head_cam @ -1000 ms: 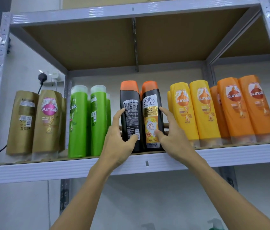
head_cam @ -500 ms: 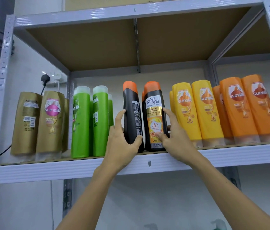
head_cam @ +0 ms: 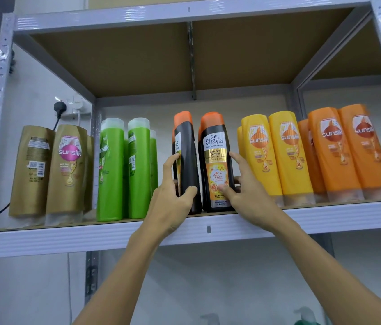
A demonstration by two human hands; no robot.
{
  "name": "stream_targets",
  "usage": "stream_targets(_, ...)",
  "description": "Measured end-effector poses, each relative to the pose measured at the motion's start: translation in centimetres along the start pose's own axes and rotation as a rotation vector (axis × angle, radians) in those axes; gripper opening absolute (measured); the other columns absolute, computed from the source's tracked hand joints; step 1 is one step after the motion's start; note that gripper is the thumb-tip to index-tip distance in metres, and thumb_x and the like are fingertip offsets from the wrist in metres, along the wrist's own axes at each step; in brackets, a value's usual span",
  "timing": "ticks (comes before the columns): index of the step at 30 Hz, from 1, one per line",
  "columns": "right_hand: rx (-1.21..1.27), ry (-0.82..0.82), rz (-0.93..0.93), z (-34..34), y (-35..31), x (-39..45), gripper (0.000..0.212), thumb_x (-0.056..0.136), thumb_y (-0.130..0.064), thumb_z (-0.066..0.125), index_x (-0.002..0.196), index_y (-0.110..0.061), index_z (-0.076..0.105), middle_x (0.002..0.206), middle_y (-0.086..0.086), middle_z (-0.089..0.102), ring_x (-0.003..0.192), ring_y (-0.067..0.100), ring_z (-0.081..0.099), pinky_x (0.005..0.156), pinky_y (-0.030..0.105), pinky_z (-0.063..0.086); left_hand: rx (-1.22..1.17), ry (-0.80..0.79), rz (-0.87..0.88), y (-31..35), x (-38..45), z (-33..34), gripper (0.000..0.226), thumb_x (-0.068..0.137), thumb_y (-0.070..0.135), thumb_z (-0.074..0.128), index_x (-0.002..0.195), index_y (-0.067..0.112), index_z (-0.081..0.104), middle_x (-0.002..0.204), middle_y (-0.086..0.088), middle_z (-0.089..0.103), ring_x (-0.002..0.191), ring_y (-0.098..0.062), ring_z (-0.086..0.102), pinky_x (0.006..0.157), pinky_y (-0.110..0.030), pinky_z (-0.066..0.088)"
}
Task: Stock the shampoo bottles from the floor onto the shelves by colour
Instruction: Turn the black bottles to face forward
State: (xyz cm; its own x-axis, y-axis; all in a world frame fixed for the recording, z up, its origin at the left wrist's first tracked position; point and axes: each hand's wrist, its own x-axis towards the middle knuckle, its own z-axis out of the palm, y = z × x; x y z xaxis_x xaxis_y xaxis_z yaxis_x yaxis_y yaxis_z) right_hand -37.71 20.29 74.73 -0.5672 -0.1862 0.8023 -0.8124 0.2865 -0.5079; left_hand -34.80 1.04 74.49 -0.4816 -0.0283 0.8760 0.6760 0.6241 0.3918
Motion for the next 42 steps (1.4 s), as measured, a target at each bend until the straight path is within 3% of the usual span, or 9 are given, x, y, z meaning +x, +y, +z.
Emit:
stream_targets(3,-0.089,-0.005,-0.025,0.0,-0.1,-0.1,0.084,0.095,-0.021,0.069,0.157,-0.038,0.014,0.114,-0.034,0.046,0.097,-0.004,0.058,0.075,0.011,0.049,-0.003,0.013,-0.016,-0.1,0.0,-0.1,0.072,0.091,0.021,0.063,0.141,0.053,0.022,0.091,-0.006,0.069,0.075,-0.016,0.062,0.069,-0.022,0.052)
stream_targets(7,-0.117,0.019,-0.039,0.0,-0.1,-0.1,0.092,0.091,-0.021,0.074,0.158,-0.035,0.013,0.122,-0.021,0.050,0.102,0.003,0.059,0.083,0.016,0.051,0.018,0.018,0.000,0.0,-0.1,0.1,0.080,0.085,0.035,0.071,0.142,0.058,0.018,0.101,-0.007,0.055,0.095,-0.020,0.052,0.088,-0.039,0.050)
stream_targets(11,-0.122,0.019,-0.020,-0.1,-0.1,-0.1,0.091,0.091,-0.021,0.075,0.157,-0.038,0.015,0.107,-0.034,0.049,0.091,-0.010,0.058,0.067,0.005,0.046,-0.013,-0.005,-0.003,-0.5,0.1,0.0,0.078,0.078,0.037,0.062,0.140,0.059,0.020,0.098,-0.003,0.063,0.093,-0.027,0.056,0.089,-0.053,0.053)
stream_targets(15,-0.117,0.029,-0.011,-0.2,0.1,-0.1,0.089,0.090,-0.024,0.076,0.155,-0.042,0.017,0.104,-0.032,0.053,0.087,-0.014,0.059,0.065,0.005,0.048,0.120,0.033,0.037,-0.7,-0.1,0.5,0.085,0.083,0.042,0.074,0.145,0.052,0.017,0.118,-0.005,0.055,0.107,-0.016,0.048,0.095,-0.037,0.047)
stream_targets(20,-0.133,-0.017,-0.002,-0.5,0.1,-0.1,0.093,0.092,-0.025,0.074,0.158,-0.040,0.011,0.117,-0.022,0.053,0.096,-0.002,0.060,0.076,0.011,0.046,0.180,0.048,0.037,-1.0,0.0,0.5,0.088,0.082,0.049,0.073,0.145,0.054,0.011,0.121,-0.004,0.058,0.108,-0.024,0.057,0.096,-0.048,0.050)
stream_targets(23,-0.190,-0.077,-0.013,-0.9,-0.1,-0.2,0.097,0.092,-0.027,0.073,0.159,-0.040,0.004,0.128,-0.017,0.049,0.109,0.005,0.055,0.091,0.023,0.046,0.189,0.045,0.042,-0.8,-0.3,0.5,0.089,0.083,0.047,0.074,0.145,0.053,0.011,0.123,-0.003,0.056,0.109,-0.022,0.056,0.097,-0.045,0.050)
stream_targets(28,-0.228,-0.085,-0.021,-1.1,0.1,-0.2,0.102,0.089,-0.032,0.076,0.159,-0.042,0.003,0.133,-0.013,0.054,0.115,0.010,0.056,0.096,0.029,0.050,0.160,-0.032,0.017,-0.8,-0.2,-0.2,0.095,0.082,0.042,0.078,0.146,0.054,0.009,0.127,0.001,0.057,0.111,-0.020,0.059,0.098,-0.046,0.051)
stream_targets(33,-0.213,-0.070,-0.037,-0.9,0.5,-0.1,0.103,0.087,-0.030,0.079,0.158,-0.045,0.006,0.132,-0.016,0.051,0.110,0.006,0.056,0.088,0.021,0.049,0.185,-0.071,0.017,-0.6,-0.5,-0.8,0.097,0.084,0.036,0.079,0.150,0.046,0.009,0.112,0.008,0.062,0.097,-0.013,0.063,0.092,-0.037,0.053)
stream_targets(42,-0.203,-0.094,-0.018,-0.9,0.5,-0.1,0.107,0.085,-0.029,0.081,0.157,-0.048,0.005,0.122,-0.016,0.051,0.105,0.008,0.059,0.088,0.023,0.050,0.206,-0.093,-0.007,-0.6,-0.5,-1.2,0.100,0.081,0.033,0.081,0.149,0.048,0.009,0.111,0.009,0.062,0.100,-0.017,0.063,0.095,-0.043,0.053)
